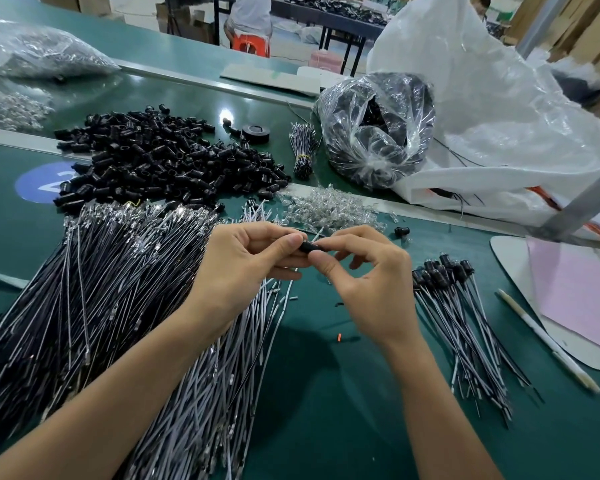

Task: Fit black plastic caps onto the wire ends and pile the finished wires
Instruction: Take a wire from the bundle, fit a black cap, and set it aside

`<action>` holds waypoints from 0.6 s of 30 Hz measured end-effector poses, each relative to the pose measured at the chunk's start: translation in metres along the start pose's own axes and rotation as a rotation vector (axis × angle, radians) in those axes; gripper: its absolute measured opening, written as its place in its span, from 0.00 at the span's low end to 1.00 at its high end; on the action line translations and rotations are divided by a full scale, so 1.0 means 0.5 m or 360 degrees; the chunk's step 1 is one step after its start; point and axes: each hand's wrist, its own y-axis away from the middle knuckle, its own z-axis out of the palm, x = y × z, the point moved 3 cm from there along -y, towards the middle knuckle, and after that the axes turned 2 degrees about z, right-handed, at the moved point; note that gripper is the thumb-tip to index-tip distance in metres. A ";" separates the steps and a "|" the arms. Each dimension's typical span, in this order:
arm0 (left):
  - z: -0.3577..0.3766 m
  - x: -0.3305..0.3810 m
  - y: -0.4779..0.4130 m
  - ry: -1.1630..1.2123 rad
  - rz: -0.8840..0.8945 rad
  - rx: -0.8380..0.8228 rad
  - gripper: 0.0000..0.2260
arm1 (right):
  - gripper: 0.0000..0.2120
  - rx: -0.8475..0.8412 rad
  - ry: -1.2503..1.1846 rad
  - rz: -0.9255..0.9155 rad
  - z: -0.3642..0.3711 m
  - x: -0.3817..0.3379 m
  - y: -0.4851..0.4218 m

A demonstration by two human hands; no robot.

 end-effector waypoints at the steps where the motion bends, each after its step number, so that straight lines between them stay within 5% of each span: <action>1: -0.002 0.002 0.000 -0.0035 0.0029 0.0048 0.10 | 0.04 0.0002 -0.0038 0.0027 -0.002 0.000 0.000; 11: -0.012 0.010 -0.002 -0.0121 0.0144 0.0180 0.05 | 0.05 -0.0171 -0.0285 0.0223 -0.001 0.004 -0.002; 18: -0.049 0.020 -0.009 0.0026 0.0158 0.0510 0.04 | 0.10 0.0097 -0.0500 0.0418 -0.059 0.031 -0.019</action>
